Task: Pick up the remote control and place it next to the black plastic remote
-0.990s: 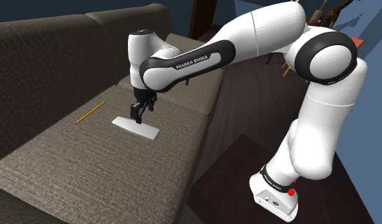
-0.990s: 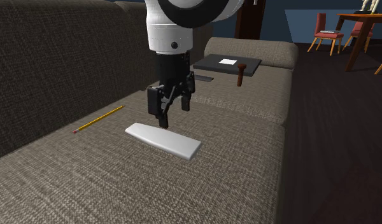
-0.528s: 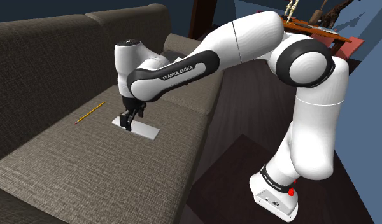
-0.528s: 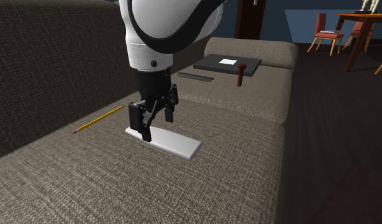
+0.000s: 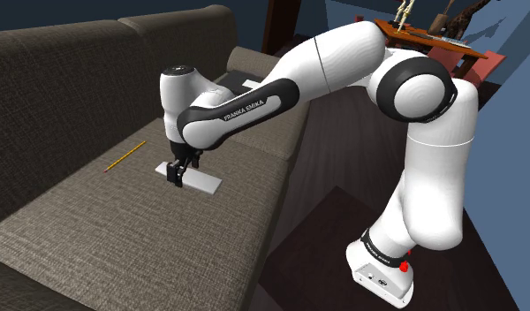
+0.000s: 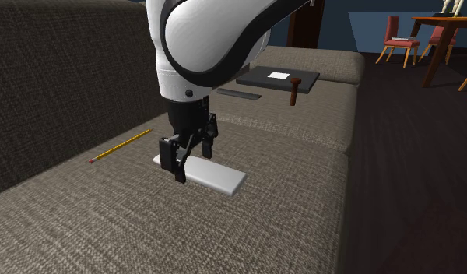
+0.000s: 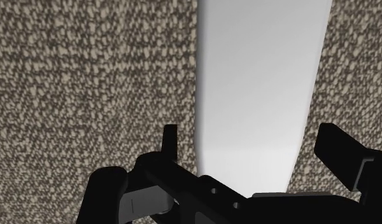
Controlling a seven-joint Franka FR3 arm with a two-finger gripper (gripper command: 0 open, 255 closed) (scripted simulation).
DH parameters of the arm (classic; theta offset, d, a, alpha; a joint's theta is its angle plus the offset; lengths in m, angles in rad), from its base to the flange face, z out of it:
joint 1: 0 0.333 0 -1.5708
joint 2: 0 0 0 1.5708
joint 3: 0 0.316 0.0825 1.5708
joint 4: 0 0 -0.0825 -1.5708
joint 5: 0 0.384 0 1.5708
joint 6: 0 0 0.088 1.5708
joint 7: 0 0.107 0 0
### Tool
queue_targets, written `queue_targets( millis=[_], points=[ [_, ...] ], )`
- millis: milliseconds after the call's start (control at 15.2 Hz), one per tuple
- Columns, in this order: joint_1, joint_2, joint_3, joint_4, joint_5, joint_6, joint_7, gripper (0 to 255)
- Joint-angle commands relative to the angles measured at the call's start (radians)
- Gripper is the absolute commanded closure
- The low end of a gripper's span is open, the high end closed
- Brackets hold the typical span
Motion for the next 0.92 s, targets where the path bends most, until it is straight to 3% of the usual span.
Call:
queue_targets(
  millis=[0, 132, 198, 858],
  points=[
    [0.0, 0.0, 0.0, 0.0, 0.0, 0.001, 0.0, 0],
    [0.0, 0.0, 0.0, 0.0, 0.0, 0.001, 0.0, 0],
    [0.0, 0.0, 0.0, 0.0, 0.0, 0.001, 0.0, 255],
    [-0.001, -0.006, 0.001, 0.004, 0.002, -0.01, -0.001, 255]
  ],
)
